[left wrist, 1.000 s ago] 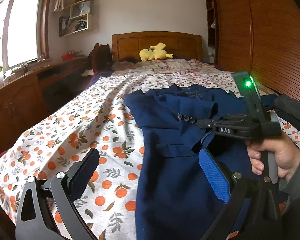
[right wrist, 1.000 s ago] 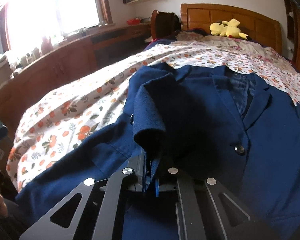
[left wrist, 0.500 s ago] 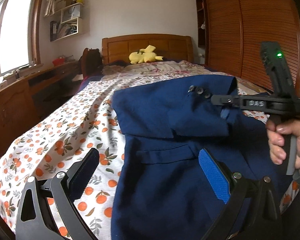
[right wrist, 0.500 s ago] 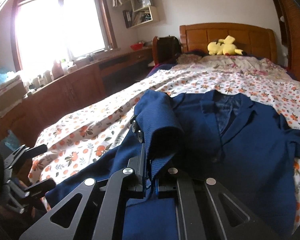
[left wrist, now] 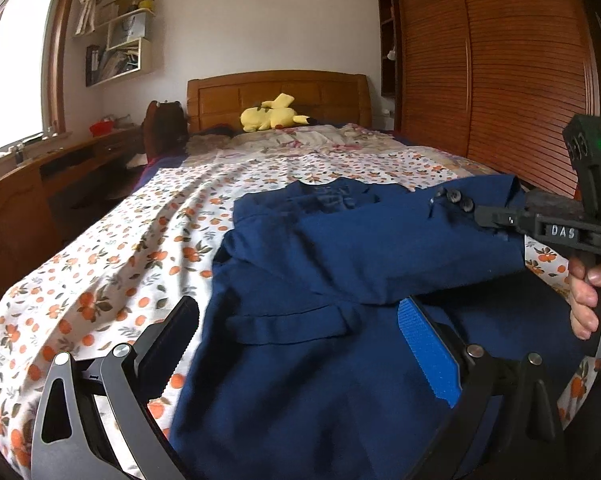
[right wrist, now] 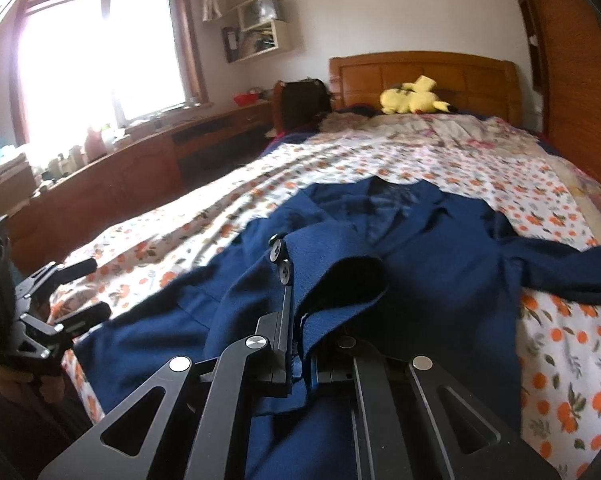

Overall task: Fold large clothes
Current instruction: 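Open the right tool and lift it off the cuff, then move the right tool toward the other outstretched sleeve, then grasp the other sleeve with the right tool, fold it across the jacket, release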

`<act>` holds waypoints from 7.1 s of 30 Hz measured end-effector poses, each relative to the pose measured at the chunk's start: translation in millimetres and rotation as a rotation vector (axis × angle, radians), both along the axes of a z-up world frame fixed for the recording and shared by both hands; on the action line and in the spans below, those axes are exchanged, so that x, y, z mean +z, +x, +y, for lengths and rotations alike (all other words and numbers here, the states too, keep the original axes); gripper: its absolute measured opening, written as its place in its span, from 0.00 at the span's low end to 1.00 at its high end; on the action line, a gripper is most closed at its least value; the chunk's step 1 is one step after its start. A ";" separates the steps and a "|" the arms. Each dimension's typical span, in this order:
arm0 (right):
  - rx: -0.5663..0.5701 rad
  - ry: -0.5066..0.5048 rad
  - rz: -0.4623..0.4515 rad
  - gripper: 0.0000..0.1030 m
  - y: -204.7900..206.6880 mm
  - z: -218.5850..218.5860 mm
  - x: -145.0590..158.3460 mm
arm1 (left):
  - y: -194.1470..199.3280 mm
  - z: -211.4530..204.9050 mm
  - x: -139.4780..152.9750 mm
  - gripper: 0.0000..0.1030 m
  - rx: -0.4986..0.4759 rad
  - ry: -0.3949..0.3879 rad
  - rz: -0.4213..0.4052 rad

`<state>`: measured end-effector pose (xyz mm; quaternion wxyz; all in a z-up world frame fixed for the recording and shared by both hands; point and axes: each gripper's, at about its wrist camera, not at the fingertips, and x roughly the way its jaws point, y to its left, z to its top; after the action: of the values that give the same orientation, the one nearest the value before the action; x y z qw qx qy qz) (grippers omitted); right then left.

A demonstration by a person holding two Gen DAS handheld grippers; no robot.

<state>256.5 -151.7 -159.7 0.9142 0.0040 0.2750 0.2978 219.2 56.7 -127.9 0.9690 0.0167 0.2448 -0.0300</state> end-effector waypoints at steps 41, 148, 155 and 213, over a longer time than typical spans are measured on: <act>-0.121 -0.224 0.158 0.49 39.2 -40.5 -89.5 | 22.1 -73.4 33.3 0.97 -0.098 0.033 -0.047; -0.738 -0.124 0.312 0.02 259.1 -211.1 -68.6 | 99.4 -59.1 -31.2 0.97 -0.159 -0.068 -0.118; -0.542 -0.146 0.141 0.02 230.2 -151.1 -11.9 | 100.7 -59.3 -33.9 0.97 -0.163 -0.065 -0.110; -0.799 -0.116 0.412 0.03 234.1 -221.4 -88.2 | 84.1 -81.5 -38.4 0.97 -0.276 -0.010 -0.065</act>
<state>490.6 -373.1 -247.9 0.8824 0.1176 0.4442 -0.1012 303.3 -24.8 -166.2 0.9631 0.0464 0.2086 -0.1638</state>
